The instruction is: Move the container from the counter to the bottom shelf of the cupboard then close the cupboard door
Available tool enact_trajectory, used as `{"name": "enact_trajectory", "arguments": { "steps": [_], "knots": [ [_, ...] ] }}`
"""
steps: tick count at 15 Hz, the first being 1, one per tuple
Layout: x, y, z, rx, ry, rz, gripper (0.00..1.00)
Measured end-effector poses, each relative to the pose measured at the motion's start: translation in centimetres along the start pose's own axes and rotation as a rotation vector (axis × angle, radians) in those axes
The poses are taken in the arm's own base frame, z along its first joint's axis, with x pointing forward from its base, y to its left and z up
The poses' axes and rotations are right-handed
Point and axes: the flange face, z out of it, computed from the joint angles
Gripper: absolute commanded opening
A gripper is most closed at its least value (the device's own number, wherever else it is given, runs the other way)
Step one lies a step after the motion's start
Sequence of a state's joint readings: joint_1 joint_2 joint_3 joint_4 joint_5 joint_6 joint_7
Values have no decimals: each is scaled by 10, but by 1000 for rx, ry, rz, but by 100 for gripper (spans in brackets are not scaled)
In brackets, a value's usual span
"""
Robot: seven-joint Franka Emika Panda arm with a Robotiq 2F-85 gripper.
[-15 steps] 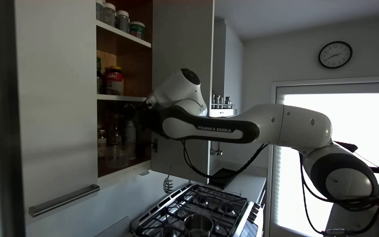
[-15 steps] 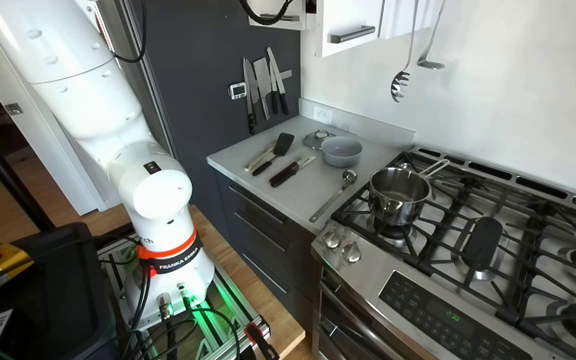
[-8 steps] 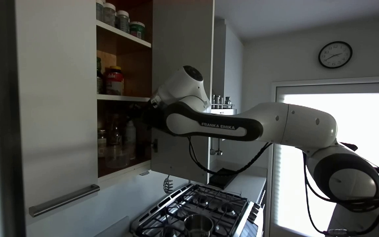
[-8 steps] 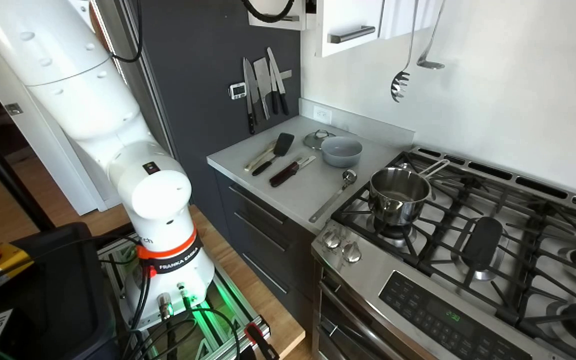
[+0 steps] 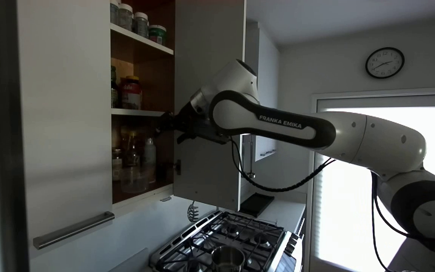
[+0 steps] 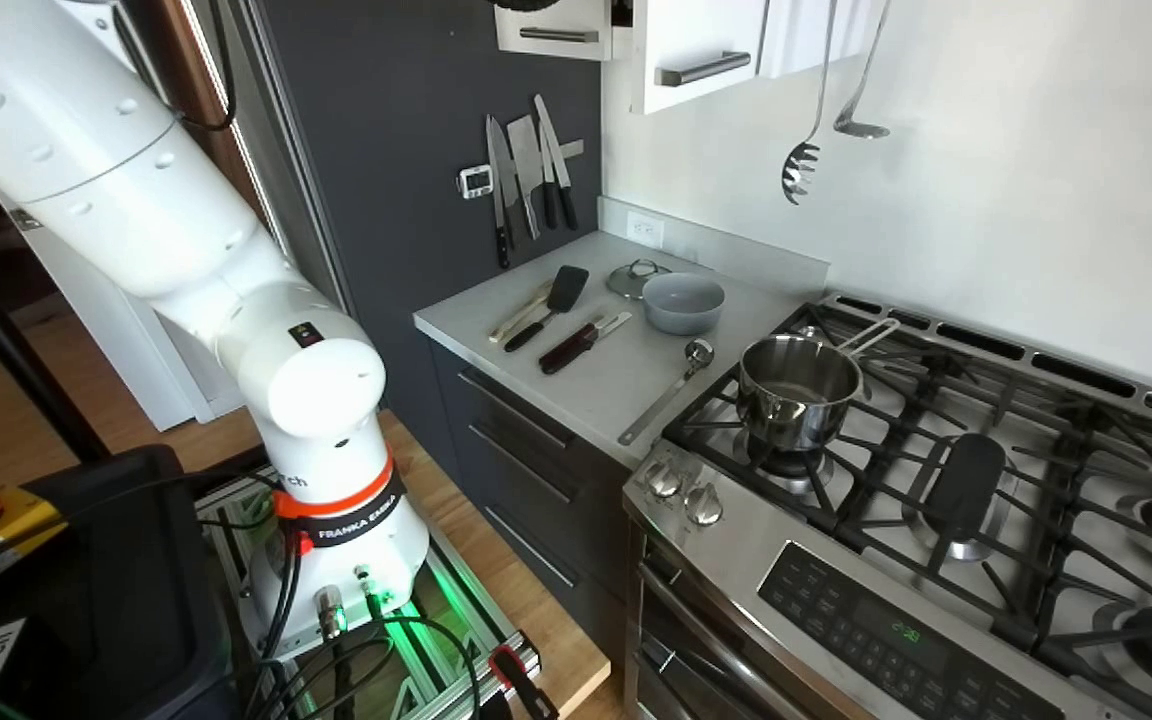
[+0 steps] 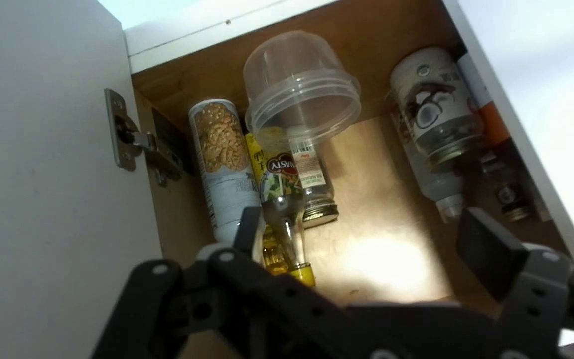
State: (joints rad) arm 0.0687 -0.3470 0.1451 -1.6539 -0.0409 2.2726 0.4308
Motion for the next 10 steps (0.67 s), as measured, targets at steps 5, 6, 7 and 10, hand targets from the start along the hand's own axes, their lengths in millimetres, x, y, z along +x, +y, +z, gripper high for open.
{"name": "enact_trajectory", "arguments": {
  "steps": [5, 6, 7, 10],
  "knots": [
    [-24, 13, -33, 33, -123, -104, 100],
    [-28, 15, -39, 38, -143, -113, 100],
    [-31, 18, -45, 30, -144, -116, 100],
    [-35, 24, -52, 20, -138, -111, 100]
  ]
}}
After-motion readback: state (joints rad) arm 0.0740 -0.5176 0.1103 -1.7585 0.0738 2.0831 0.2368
